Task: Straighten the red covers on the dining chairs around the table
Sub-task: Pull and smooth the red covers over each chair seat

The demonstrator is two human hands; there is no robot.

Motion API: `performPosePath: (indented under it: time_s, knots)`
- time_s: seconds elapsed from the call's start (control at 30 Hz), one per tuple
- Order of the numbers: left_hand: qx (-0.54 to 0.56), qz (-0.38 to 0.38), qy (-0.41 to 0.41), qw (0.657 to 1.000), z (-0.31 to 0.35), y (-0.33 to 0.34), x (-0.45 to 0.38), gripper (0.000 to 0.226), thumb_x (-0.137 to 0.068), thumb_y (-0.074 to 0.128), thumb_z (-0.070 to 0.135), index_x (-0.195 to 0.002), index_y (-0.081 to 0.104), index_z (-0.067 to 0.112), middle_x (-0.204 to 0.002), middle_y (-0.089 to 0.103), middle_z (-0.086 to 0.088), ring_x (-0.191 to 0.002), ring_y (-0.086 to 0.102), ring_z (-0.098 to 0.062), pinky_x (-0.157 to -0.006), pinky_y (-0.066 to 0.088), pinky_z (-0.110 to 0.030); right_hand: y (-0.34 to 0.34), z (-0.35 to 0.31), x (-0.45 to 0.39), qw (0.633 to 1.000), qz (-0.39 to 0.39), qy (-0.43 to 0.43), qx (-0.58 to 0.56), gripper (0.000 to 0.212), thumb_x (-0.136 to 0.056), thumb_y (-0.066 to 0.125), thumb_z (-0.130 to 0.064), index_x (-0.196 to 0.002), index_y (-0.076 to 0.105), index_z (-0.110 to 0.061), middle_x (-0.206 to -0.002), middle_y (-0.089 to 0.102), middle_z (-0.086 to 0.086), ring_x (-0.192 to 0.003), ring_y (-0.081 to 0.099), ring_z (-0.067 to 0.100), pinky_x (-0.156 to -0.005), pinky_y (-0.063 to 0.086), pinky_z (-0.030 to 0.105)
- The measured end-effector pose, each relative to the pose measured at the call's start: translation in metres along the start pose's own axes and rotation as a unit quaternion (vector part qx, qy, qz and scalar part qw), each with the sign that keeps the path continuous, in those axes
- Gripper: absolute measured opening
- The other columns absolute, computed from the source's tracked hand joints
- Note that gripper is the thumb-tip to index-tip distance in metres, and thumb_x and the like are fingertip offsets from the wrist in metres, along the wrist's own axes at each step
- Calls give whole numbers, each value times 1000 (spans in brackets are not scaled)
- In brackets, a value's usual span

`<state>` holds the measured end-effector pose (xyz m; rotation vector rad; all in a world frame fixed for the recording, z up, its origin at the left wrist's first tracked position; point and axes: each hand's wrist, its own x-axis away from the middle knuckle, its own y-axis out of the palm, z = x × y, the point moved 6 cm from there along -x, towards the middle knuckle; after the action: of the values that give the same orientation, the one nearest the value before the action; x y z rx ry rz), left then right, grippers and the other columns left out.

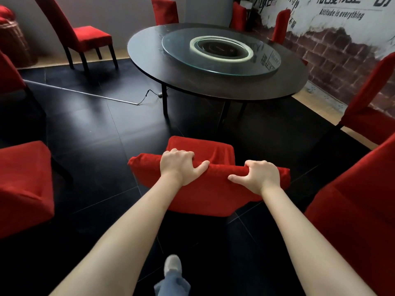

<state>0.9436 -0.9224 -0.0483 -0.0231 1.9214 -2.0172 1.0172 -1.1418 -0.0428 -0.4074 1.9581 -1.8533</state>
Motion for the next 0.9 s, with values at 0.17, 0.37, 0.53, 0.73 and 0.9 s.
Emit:
performPosePath:
  time_s: [0.17, 0.37, 0.53, 0.73, 0.9]
  knots:
    - [1, -4, 5, 1000, 1, 3, -2, 86, -71, 7, 79, -92, 72, 27, -86, 70, 1, -87, 62, -23, -73, 41, -35, 2, 2, -1, 1000, 9, 2, 3, 80, -59, 35, -91, -71, 59, -15, -57, 53, -9, -55, 52, 11, -46, 29, 24]
    - [-8, -23, 17, 1000, -11, 9, -29, 87, -70, 6, 80, -97, 71, 28, -91, 70, 1, -94, 62, -22, -76, 40, -35, 4, -4, -20, 1000, 20, 2, -3, 82, -58, 32, -93, -69, 58, -16, -54, 54, -9, -54, 53, 12, -45, 29, 24]
    - [-16, -32, 24, 999, -12, 16, -54, 83, -73, 10, 79, -96, 71, 28, -91, 70, 1, -93, 61, -22, -73, 37, -34, 7, 0, -45, 1000, 22, 6, 7, 83, -59, 33, -92, -73, 61, -15, -53, 51, -9, -53, 51, 12, -45, 28, 24]
    - [-24, -51, 28, 998, -21, 24, -90, 82, -74, 12, 79, -101, 71, 28, -93, 70, -1, -96, 61, -24, -77, 39, -35, 11, 0, -78, 1000, 16, 9, -1, 85, -57, 28, -95, -69, 57, -16, -52, 51, -8, -50, 49, 11, -44, 25, 23]
    - [-36, -79, 36, 996, -23, 31, -118, 72, -81, 22, 76, -105, 70, 29, -98, 70, 0, -99, 59, -22, -79, 38, -35, 13, 3, -105, 1000, 3, 11, -1, 84, -54, 25, -96, -69, 54, -18, -52, 48, -10, -52, 49, 12, -46, 25, 25]
